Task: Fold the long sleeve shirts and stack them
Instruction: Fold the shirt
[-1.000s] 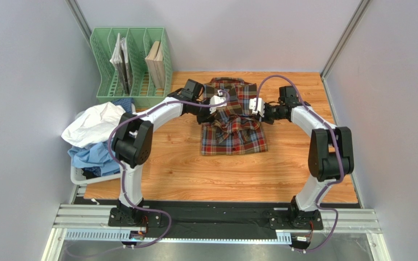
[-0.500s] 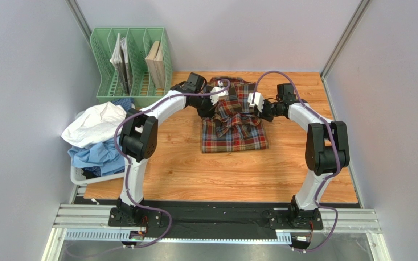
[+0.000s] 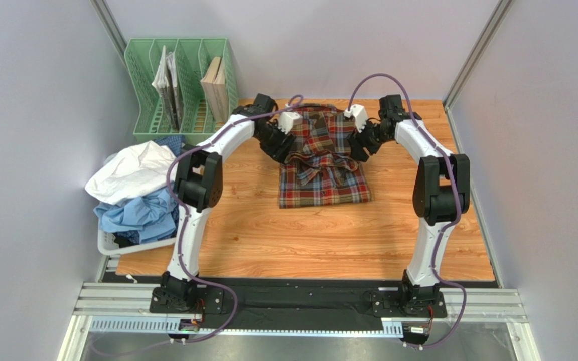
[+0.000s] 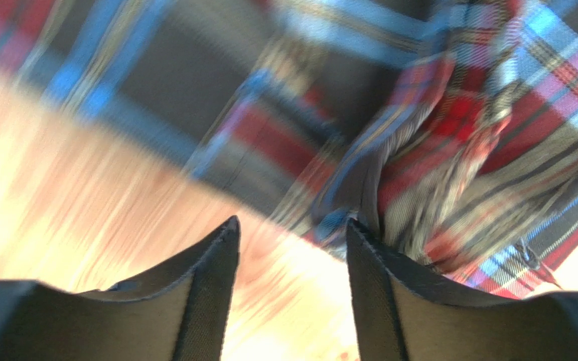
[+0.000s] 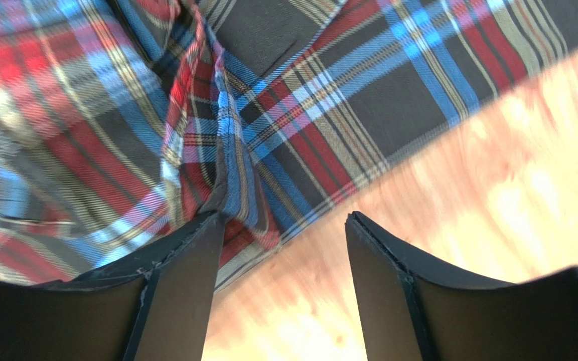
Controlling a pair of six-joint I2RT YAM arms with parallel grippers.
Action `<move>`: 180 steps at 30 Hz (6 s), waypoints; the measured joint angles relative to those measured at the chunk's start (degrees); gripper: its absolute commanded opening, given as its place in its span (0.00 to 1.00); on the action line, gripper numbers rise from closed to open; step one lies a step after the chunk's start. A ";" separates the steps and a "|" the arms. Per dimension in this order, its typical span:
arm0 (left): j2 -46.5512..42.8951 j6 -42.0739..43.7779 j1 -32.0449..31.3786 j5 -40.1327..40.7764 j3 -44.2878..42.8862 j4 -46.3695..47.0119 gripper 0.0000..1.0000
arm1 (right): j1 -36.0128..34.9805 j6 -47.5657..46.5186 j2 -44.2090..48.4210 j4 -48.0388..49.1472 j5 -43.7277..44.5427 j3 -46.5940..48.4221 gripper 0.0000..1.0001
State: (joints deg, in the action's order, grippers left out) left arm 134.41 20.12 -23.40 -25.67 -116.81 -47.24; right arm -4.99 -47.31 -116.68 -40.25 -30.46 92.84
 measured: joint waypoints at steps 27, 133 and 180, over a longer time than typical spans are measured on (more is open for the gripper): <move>-15.30 -27.04 -0.35 -13.00 37.05 19.34 0.00 | 3.02 38.51 3.30 3.91 -6.25 -19.30 0.30; -12.33 -41.31 -5.38 -18.47 35.28 45.35 0.34 | -10.29 66.49 2.80 25.62 -8.63 -22.27 0.35; -17.53 -14.75 0.87 -7.28 31.34 17.68 0.18 | -4.31 47.43 13.60 8.11 9.92 -23.78 0.00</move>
State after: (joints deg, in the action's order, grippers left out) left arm 116.88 5.37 -22.52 -32.95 -85.47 -29.56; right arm -9.30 0.12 -103.09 -32.14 -20.53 69.06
